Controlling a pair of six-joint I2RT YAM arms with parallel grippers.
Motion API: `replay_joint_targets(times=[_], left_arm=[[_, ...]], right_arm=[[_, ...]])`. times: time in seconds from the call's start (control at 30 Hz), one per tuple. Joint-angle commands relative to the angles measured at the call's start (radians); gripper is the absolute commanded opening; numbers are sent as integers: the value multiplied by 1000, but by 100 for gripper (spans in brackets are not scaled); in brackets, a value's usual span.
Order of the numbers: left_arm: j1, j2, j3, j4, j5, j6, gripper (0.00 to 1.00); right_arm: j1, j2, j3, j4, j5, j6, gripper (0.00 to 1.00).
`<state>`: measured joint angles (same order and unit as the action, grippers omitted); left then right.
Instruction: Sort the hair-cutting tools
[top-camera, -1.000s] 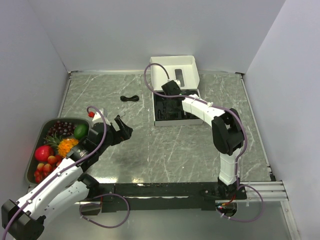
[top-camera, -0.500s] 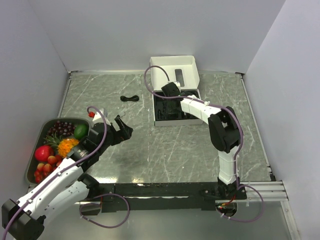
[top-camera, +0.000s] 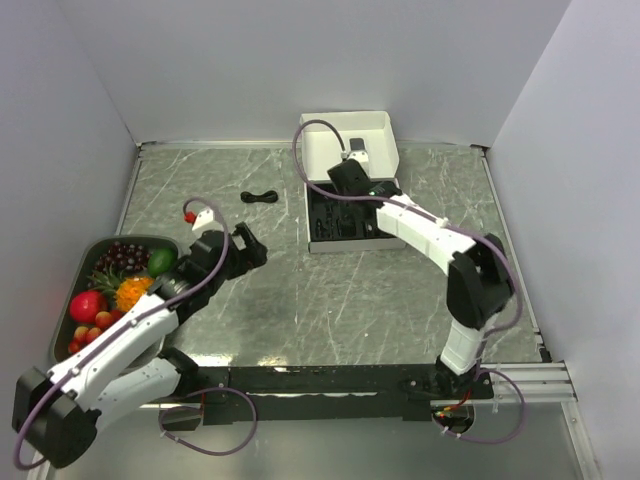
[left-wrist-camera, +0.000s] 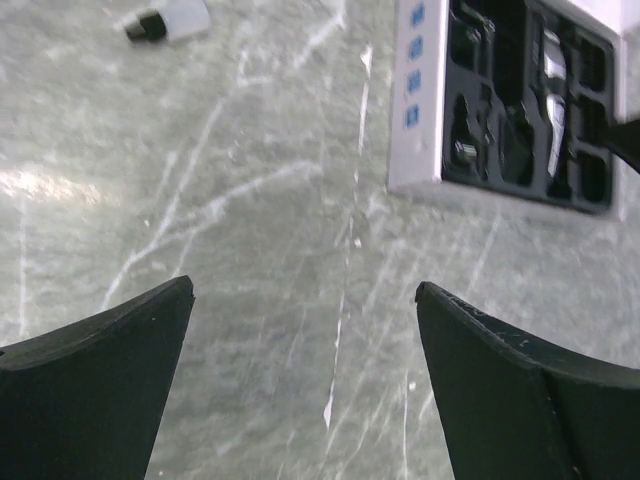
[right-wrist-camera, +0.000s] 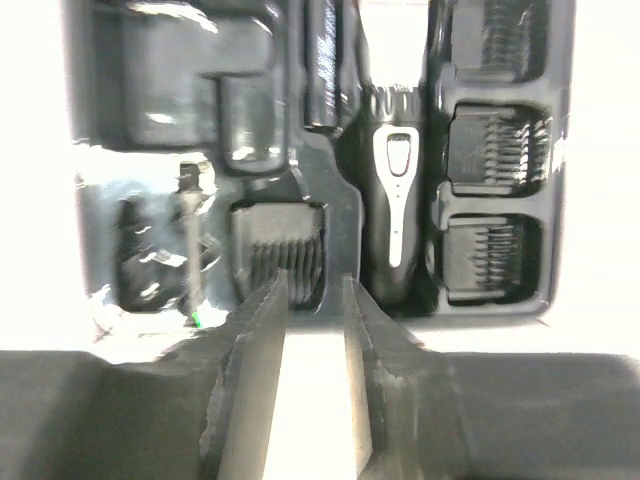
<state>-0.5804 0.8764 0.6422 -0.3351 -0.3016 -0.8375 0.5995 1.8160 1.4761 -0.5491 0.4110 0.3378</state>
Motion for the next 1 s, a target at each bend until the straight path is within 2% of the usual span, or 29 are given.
replay_joint_targets(times=[0.0, 0.2, 0.33, 0.43, 0.53, 0.67, 0.77, 0.97], left_arm=[[-3, 110, 134, 25, -109, -18, 99], [2, 321, 301, -4, -266, 29, 99], [37, 502, 437, -31, -304, 37, 99], [100, 588, 471, -1, -259, 40, 99], [172, 666, 490, 14, -179, 11, 95], [221, 765, 507, 15, -125, -61, 79], [226, 831, 524, 7, -114, -127, 73], [226, 888, 528, 24, -80, -258, 76]], right_arm=[[62, -171, -37, -28, 63, -8, 45], [118, -308, -132, -25, 12, -11, 52], [175, -371, -184, -21, 12, -10, 53], [220, -406, -223, -14, -3, -13, 54], [250, -432, -266, -3, -9, -13, 54], [263, -465, -316, 8, -12, -14, 54], [261, -483, -342, 18, -21, -19, 54], [264, -507, -378, 38, -40, -26, 54]])
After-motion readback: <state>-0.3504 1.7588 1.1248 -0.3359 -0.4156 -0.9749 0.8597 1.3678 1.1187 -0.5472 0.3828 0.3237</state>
